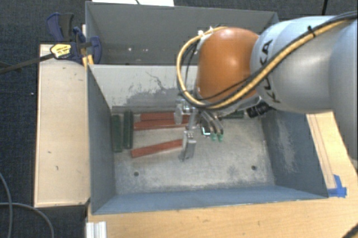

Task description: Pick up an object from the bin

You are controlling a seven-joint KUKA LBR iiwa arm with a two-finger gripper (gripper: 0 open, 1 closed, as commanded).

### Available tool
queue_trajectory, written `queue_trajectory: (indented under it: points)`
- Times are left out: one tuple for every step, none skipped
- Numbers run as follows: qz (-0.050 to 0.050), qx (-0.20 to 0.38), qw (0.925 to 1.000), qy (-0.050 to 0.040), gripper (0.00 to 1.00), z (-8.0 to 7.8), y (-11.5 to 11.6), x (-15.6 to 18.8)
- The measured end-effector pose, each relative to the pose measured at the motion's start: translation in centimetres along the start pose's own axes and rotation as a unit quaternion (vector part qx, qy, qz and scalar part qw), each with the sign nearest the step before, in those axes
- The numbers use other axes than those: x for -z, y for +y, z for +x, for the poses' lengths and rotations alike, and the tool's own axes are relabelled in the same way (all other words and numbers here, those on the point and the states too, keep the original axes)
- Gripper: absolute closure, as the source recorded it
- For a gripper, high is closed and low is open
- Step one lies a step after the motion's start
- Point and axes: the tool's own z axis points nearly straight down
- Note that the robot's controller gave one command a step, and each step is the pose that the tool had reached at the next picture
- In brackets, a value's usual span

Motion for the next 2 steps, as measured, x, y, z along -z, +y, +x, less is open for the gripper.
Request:
queue_trajectory:
  points:
    - [0.0, -0.001, 1.0, -0.0022, 0.0, -0.1, 0.0, 0.3]
    - [0.0, 0.025, 0.9997, -0.0038, 0.0, -2.3, 0.9, 1.3]
